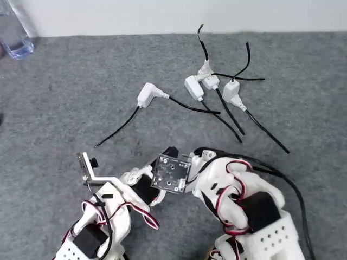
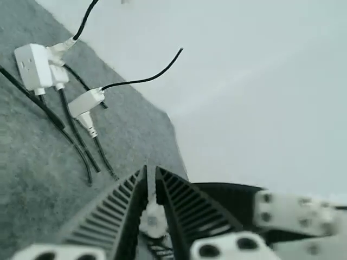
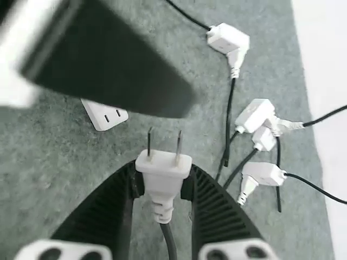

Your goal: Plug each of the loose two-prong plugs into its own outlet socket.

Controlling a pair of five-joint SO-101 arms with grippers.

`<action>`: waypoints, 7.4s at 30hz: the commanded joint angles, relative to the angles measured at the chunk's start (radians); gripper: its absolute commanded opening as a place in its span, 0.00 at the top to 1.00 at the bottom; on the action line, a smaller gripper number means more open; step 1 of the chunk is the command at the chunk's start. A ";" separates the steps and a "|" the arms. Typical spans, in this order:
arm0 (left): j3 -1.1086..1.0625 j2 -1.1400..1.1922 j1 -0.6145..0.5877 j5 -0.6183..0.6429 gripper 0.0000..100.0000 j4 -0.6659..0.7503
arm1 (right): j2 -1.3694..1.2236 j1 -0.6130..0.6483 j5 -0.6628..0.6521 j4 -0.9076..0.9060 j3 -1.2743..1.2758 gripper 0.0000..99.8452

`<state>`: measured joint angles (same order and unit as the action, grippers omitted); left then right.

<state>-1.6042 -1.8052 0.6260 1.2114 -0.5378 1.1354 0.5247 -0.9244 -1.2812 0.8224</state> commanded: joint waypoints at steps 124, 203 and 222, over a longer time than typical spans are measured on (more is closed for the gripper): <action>-0.054 -0.015 0.015 0.017 0.97 -0.002 | 0.309 0.160 0.015 0.028 0.041 0.99; -0.061 -0.015 -0.591 -0.336 0.98 -0.563 | -0.435 -0.120 -0.057 0.294 0.157 0.74; -0.061 -0.015 -0.591 -0.336 0.98 -0.563 | -0.711 -0.203 -0.055 0.472 0.043 0.74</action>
<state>-1.6701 -1.8082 0.0399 0.8846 -1.1040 0.4281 0.3330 -0.9674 -0.8378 0.9252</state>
